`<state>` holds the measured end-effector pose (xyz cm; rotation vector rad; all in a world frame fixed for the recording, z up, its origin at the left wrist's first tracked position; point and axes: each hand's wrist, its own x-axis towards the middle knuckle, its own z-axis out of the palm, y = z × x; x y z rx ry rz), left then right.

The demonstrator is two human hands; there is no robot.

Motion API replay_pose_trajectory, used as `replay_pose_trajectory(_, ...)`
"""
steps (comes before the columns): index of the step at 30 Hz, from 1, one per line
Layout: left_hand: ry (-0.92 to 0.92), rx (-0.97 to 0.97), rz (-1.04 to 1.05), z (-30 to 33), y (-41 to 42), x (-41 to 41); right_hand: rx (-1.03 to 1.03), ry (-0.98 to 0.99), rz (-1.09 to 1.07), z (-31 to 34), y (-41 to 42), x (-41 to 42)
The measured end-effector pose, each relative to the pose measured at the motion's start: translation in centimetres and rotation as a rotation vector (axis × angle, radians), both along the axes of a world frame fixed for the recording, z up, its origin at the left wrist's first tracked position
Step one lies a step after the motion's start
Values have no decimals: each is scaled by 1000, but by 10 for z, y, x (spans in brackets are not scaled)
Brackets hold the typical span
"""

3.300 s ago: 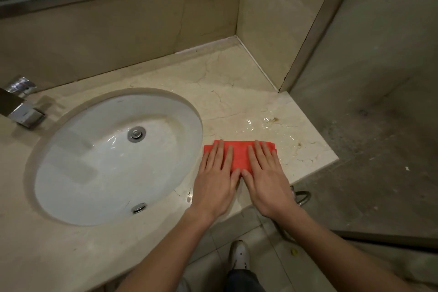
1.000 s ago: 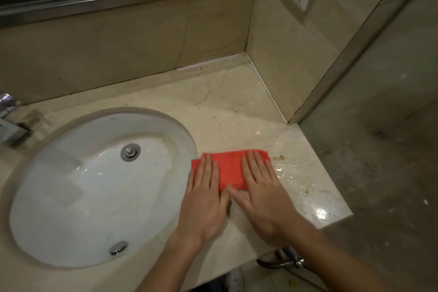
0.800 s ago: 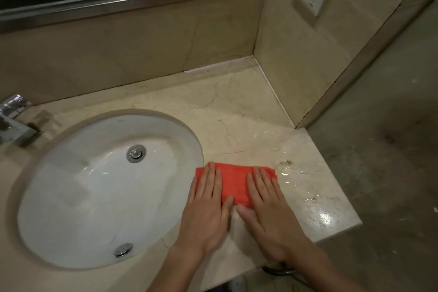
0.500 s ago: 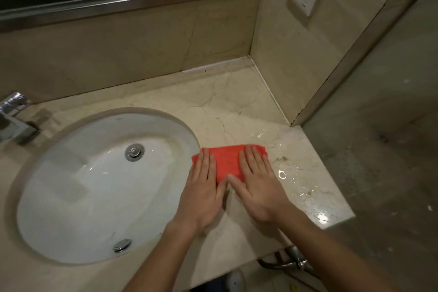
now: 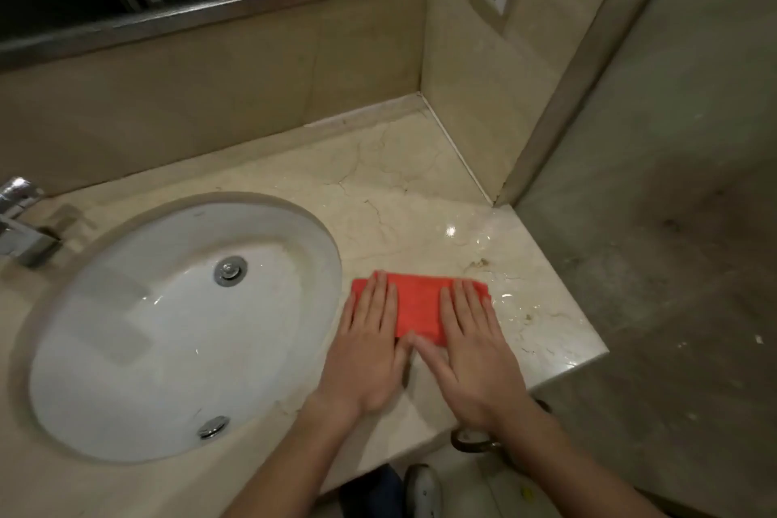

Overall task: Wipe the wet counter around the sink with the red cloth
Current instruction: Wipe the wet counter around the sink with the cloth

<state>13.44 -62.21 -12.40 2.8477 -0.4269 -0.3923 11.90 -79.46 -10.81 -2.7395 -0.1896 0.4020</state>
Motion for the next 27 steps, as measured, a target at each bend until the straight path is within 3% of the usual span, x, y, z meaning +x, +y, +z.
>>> replay_pose_trajectory(5,16,30,-69,-3,-8,40,-8,31,-39,-3,-6,27)
replay_pose_trajectory(10,-4,18,-148,-2,-14,-27,61,107,-54,11,-19,-45)
replay_pose_trajectory(14,-33,-22,-160,-7,-37,-66,-28,130,-74,5,-39,-83)
replay_pose_trajectory(27,28,27,-185,-1,-109,67,-79,14,-212,-14,-92,35)
